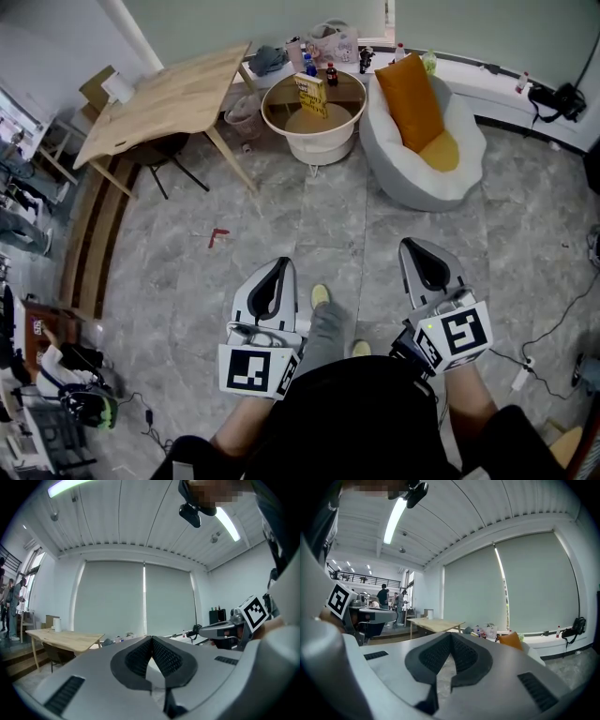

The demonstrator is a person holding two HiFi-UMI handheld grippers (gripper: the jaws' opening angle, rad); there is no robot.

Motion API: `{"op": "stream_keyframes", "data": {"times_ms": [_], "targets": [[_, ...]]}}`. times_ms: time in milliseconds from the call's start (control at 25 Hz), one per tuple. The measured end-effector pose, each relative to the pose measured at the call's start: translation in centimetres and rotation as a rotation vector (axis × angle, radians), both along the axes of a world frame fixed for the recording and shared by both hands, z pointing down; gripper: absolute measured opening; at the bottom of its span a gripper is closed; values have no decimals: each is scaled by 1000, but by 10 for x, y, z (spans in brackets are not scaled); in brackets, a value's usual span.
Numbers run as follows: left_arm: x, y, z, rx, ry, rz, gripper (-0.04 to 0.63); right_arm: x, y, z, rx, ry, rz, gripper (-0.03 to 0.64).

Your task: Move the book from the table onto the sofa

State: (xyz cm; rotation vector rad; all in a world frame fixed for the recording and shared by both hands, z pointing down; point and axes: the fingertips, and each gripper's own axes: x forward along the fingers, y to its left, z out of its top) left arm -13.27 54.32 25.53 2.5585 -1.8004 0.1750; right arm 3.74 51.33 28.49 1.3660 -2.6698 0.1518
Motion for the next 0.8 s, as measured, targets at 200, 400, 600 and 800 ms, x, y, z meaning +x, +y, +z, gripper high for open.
{"op": "stream_keyframes", "data": {"times_ms": [200,400,600,800], "targets": [[-2,-11,2,16,6,28,5,-5,-12,8,-16,10,-4,9],[-11,-32,7,13,42,46,5,-16,-33,14,-32,12,-5,9],[-28,-61,14,-24,50,47,4,-32,-61,20,-64,4,-4,9],[-47,-95,19,-46,40,32,5,-53,-91,24,-90,-1,-11,9]]}}
